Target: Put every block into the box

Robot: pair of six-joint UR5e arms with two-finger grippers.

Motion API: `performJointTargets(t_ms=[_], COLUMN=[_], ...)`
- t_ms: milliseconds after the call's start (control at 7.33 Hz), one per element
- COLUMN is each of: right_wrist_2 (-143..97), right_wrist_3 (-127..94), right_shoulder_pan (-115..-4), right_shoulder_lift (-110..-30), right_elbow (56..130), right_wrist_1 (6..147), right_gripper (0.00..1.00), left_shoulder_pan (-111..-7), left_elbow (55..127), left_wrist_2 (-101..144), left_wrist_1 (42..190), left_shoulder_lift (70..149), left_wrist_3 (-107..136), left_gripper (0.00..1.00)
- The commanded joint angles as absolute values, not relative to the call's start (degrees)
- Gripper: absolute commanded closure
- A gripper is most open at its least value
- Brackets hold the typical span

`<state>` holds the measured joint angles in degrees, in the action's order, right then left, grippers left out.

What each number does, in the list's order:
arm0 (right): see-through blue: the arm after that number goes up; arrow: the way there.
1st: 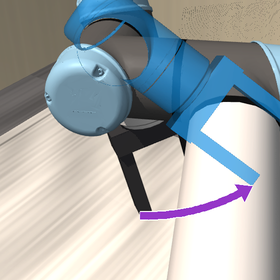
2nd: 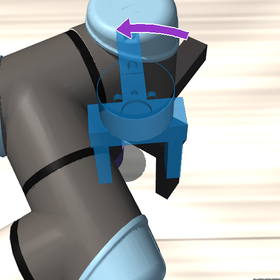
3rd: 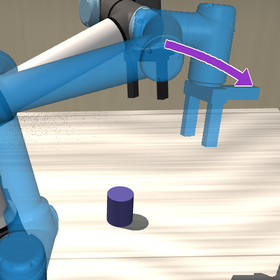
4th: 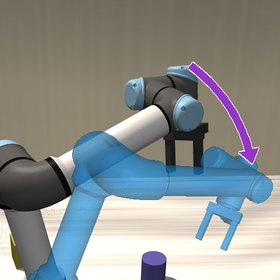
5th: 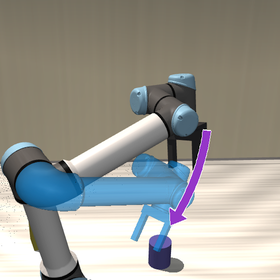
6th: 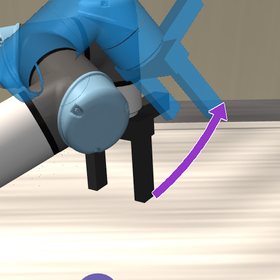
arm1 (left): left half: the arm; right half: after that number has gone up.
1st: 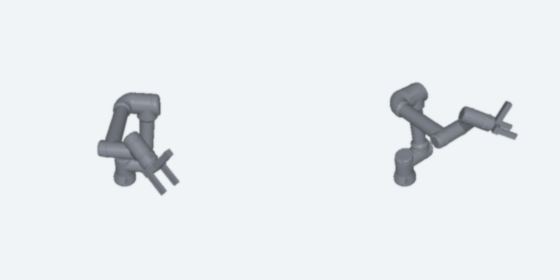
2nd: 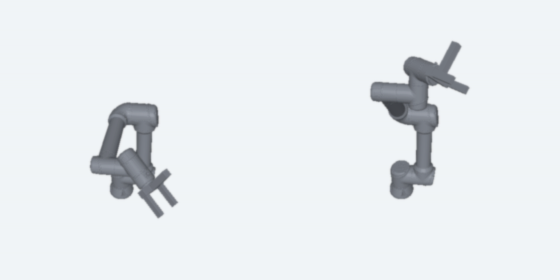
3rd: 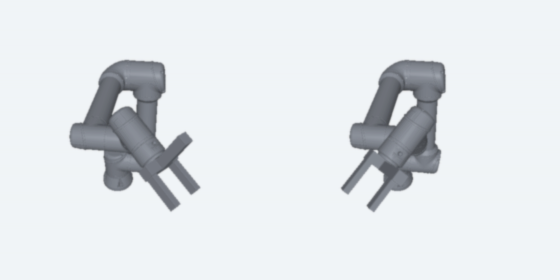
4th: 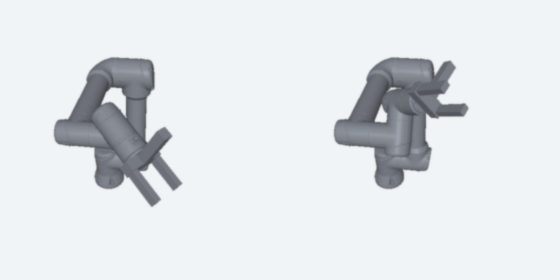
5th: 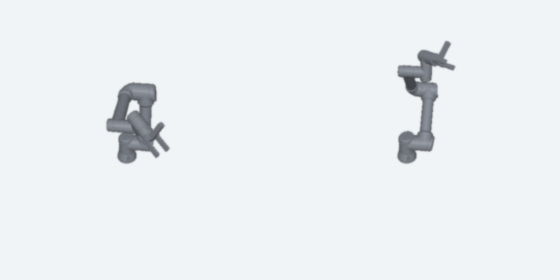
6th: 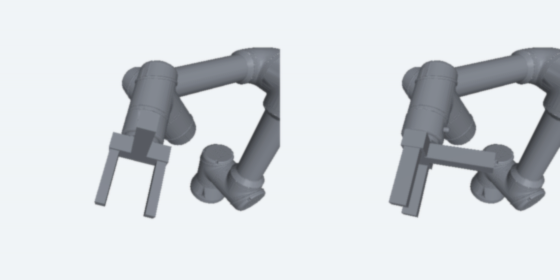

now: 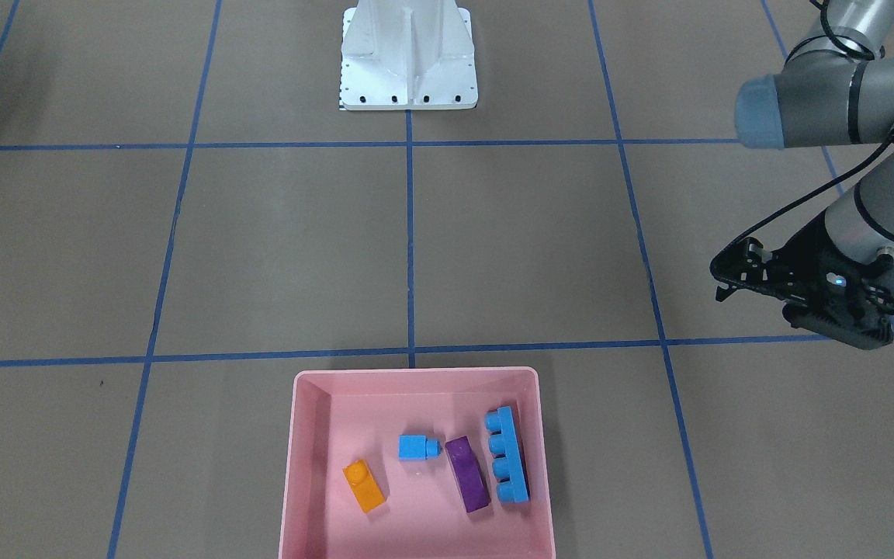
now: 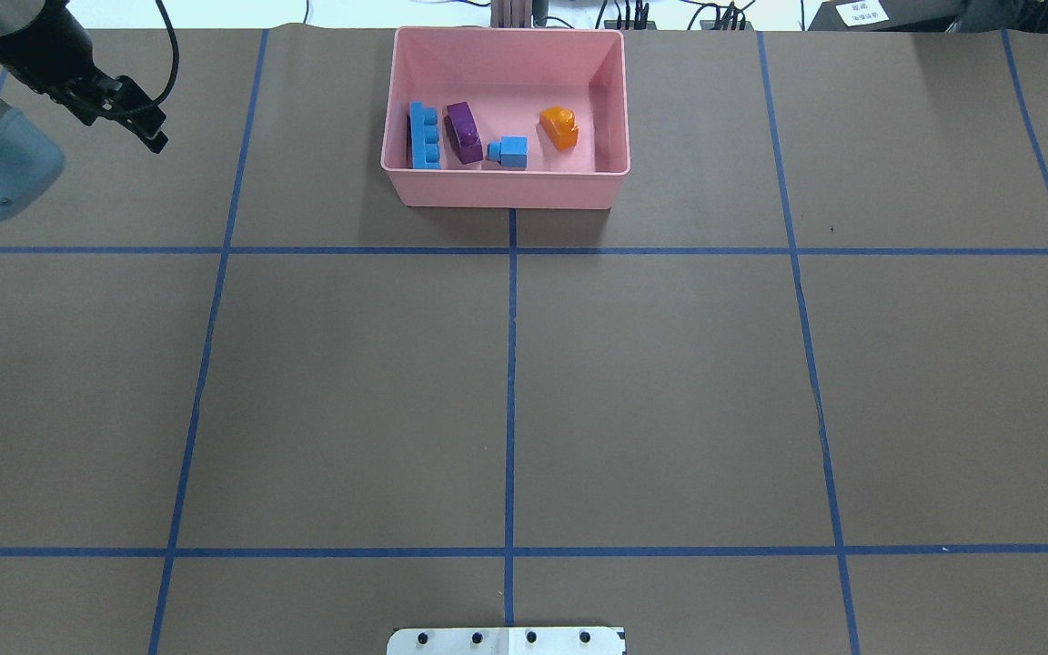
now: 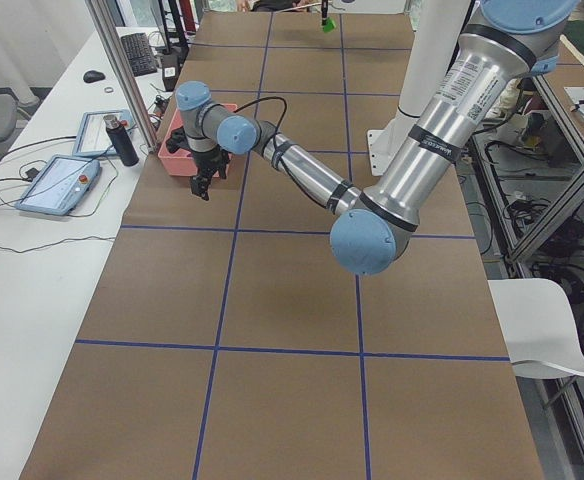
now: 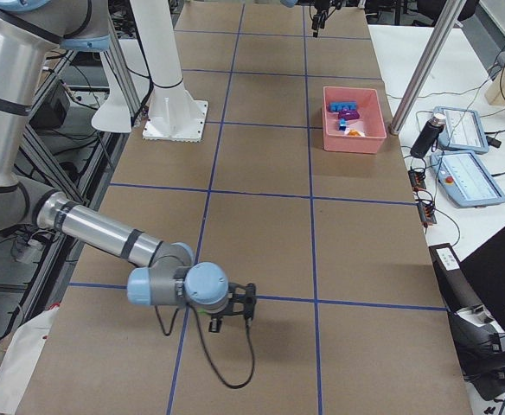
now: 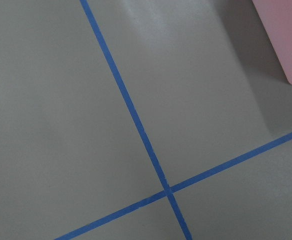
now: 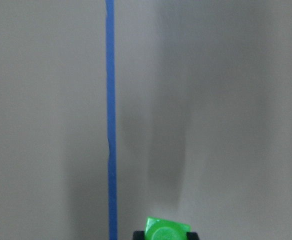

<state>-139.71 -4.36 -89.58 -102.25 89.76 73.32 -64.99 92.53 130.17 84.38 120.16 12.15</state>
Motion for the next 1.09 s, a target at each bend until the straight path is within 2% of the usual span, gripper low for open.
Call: performJointTargets(t_ms=[0,409,955], right_wrist_2=[-136.86,-136.67,-125.53], right_wrist_3=[-4.48,-15.14,-41.97], right_shoulder_pan=[-90.09,-85.11,-68.68], right_shoulder_lift=[-85.68,-68.6,-51.45], right_elbow=[89.74,86.84,83.25], right_wrist_1=[81.37,83.32,82.79], right_gripper=[1.0,1.0,1.0], left_shoulder_pan=[-65.13,-66.88,-76.6], left_elbow=[92.64,92.46,92.29], left_wrist_2=[130.08,130.17,130.6], left_wrist_1=[84.37,84.29,84.46], left_shoulder_lift=[119.8,118.83,109.71], left_wrist_3=[12.13,12.04,0.39], left_gripper=[0.0,0.0,0.0])
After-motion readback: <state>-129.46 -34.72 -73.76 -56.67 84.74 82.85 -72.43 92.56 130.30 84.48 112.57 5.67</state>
